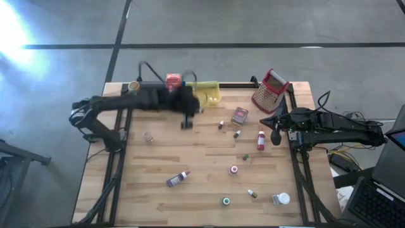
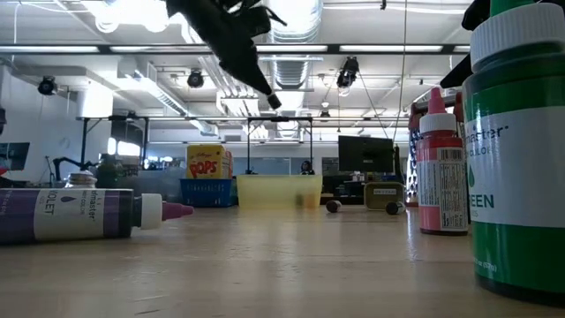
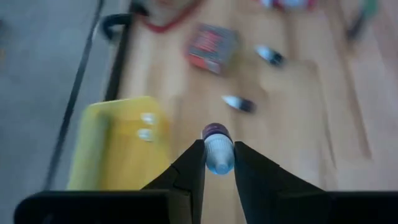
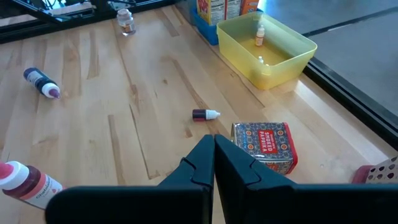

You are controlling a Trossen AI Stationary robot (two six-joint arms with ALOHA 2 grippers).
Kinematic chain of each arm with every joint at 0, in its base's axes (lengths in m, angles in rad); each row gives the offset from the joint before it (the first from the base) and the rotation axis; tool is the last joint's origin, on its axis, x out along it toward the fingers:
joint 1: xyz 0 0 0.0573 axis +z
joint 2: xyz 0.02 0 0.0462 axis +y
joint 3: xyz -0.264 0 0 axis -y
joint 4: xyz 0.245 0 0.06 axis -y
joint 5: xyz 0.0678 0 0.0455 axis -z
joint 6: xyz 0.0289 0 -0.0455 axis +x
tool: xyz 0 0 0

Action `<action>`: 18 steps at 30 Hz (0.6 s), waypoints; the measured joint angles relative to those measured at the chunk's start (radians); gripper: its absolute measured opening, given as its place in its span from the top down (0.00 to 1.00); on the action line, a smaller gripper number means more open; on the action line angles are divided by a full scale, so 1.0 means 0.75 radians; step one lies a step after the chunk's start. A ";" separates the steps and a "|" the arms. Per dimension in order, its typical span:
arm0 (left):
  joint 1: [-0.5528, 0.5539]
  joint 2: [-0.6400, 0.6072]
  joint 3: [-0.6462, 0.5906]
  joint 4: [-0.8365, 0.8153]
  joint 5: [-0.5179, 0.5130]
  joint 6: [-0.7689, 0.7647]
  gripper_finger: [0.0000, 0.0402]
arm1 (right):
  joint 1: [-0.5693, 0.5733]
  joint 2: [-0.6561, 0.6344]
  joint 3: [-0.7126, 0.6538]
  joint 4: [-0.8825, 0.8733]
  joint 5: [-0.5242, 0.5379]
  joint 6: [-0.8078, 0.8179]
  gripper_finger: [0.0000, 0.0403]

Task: Pick & Place Kitchen Items
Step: Put the left small violet food coloring bottle into the yellow bin

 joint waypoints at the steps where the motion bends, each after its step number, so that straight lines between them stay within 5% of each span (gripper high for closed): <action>1: 0.056 0.000 0.016 0.017 0.039 -0.039 0.80 | 0.000 0.000 0.000 0.000 0.000 0.000 0.98; 8: 0.328 0.079 0.129 0.010 0.111 -0.215 0.80 | 0.001 0.000 0.000 -0.001 0.000 0.000 0.98; 18: 0.389 0.398 0.510 -0.343 0.090 -0.040 0.80 | 0.001 0.000 0.000 0.000 0.000 0.000 0.98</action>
